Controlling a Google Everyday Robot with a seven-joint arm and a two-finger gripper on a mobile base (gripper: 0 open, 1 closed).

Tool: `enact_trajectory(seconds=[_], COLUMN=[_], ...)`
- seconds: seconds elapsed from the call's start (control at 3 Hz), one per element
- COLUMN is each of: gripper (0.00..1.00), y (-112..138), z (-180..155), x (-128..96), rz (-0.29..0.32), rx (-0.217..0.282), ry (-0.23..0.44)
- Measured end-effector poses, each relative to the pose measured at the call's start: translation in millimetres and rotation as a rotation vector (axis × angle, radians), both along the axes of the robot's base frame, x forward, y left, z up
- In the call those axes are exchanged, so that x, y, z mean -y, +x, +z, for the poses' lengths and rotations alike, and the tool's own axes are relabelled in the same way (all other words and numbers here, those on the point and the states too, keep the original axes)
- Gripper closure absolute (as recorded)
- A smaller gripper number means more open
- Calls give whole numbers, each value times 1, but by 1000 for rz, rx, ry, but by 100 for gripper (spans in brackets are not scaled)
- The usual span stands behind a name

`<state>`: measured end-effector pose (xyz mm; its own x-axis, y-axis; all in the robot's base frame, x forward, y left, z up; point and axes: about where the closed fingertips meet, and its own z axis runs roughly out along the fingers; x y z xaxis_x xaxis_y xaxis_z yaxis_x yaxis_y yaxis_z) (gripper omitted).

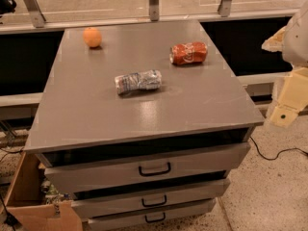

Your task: Place redbull can upright

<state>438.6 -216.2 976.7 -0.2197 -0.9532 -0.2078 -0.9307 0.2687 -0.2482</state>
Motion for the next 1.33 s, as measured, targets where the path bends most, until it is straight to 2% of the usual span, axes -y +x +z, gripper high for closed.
enact_trajectory(seconds=[0.33, 0.67, 1.0, 1.33], gripper=[0, 0, 0, 0], y=[0, 40, 102, 151], z=[0, -10, -27, -41], x=[0, -16, -52, -101], rz=[0, 34, 89, 135], rx=[0, 9, 14, -3], ry=[0, 49, 131, 191])
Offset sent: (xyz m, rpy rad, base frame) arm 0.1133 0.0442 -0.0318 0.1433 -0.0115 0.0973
